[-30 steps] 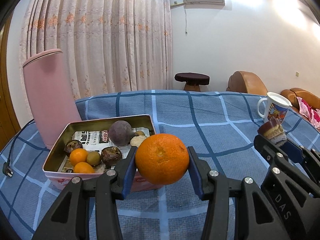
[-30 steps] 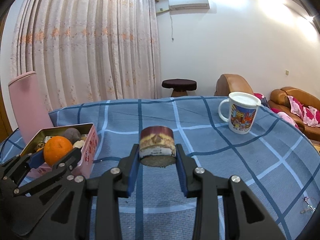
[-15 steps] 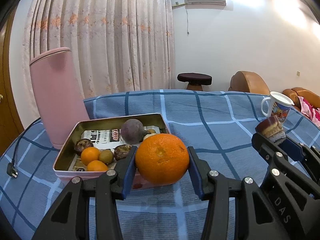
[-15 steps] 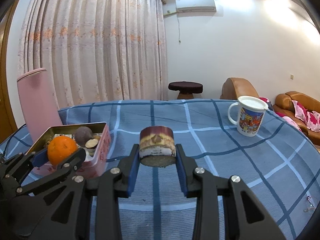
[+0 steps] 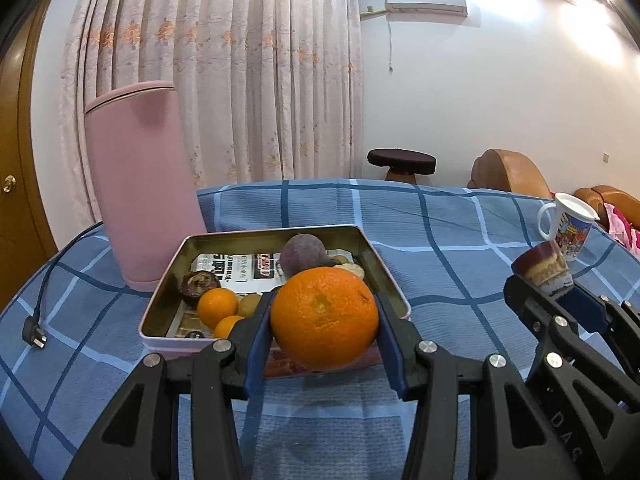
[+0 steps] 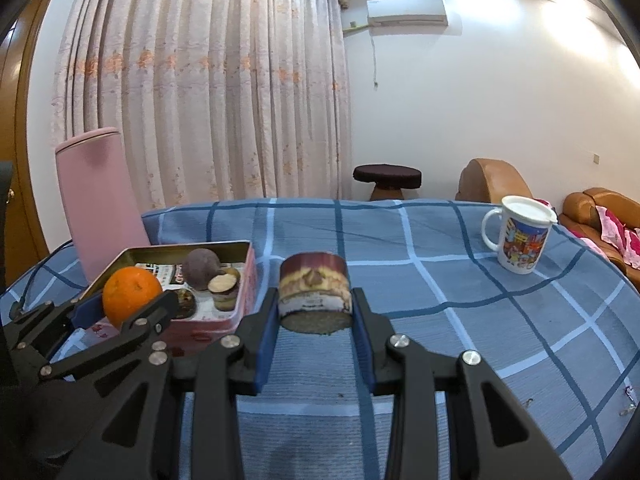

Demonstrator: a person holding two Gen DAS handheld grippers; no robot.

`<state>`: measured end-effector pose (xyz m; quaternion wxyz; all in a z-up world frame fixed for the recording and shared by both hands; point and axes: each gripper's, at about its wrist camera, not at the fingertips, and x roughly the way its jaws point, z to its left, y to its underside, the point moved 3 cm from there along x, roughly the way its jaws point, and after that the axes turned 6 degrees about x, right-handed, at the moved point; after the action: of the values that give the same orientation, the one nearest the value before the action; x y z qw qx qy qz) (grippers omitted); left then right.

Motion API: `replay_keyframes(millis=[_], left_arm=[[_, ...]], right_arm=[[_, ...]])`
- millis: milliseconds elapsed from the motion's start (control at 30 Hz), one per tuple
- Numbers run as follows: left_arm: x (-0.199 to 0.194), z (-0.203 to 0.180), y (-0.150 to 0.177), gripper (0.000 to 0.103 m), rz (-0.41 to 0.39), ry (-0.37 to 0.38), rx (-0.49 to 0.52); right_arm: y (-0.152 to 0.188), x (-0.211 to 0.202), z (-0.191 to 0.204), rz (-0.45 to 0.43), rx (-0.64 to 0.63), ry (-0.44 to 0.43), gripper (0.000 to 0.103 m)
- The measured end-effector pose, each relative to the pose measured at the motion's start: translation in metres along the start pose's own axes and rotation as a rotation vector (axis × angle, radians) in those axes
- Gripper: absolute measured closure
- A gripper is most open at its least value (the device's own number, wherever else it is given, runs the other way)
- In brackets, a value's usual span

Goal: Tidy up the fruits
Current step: 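Lift and carry the orange and the small can toward the tin tray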

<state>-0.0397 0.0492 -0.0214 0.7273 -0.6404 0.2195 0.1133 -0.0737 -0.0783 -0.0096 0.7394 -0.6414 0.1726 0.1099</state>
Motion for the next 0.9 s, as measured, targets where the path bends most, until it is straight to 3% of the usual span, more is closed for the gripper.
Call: replay_keyframes(millis=[900], left_arm=[[-0.005,0.046,0.008,0.053,0.0,-0.078,-0.036]], right_arm=[[0.008,0.001,0.043,0.021,-0.04,-0.072,0.066]])
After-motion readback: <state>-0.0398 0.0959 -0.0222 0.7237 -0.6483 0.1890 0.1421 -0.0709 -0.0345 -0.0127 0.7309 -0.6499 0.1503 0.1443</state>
